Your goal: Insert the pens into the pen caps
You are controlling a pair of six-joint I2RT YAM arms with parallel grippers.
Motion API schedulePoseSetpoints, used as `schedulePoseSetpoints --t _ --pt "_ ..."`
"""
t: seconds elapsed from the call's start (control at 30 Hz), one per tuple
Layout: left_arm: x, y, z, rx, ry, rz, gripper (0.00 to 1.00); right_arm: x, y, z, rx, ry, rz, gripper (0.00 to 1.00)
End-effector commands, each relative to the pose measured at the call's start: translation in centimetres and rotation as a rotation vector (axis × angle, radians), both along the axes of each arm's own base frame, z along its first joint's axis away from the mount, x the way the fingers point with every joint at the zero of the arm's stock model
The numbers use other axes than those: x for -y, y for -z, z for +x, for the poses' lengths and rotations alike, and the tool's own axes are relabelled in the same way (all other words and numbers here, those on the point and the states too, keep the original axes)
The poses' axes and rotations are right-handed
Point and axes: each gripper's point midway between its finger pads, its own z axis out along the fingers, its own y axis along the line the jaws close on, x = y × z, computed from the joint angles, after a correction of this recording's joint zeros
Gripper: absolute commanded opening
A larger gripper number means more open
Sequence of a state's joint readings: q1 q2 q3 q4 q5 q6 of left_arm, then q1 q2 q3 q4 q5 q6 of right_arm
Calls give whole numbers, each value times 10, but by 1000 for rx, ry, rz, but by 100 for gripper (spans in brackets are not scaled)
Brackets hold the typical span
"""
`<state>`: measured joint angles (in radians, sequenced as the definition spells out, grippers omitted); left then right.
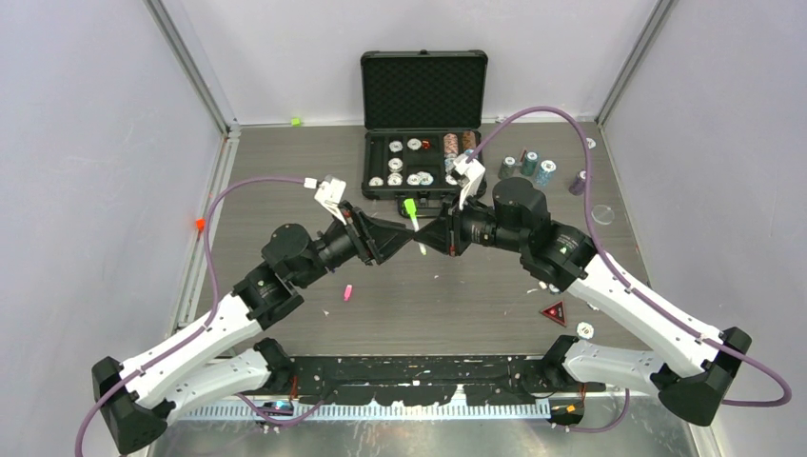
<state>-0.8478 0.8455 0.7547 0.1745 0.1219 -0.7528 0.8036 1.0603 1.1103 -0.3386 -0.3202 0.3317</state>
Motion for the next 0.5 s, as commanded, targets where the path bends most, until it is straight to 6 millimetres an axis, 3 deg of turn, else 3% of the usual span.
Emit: schedulePoseSetpoints --t 0.0,0.1,0.27,0.33,0.47 --pt "-12 -10 -7 26 -14 -23 50 17 -1 21 33 151 -24 0" --pt "-21 0 -12 5 -26 -4 62 26 0 26 30 208 -43 0" --pt "-48 29 -16 -78 -112 117 73 53 12 42 -1 391 -107 0" --pt "-67 44 -13 -124 -189 200 92 65 23 45 -34 462 -152 0" --pt "-104 57 -23 -205 -291 291 100 85 48 45 -101 565 -220 1"
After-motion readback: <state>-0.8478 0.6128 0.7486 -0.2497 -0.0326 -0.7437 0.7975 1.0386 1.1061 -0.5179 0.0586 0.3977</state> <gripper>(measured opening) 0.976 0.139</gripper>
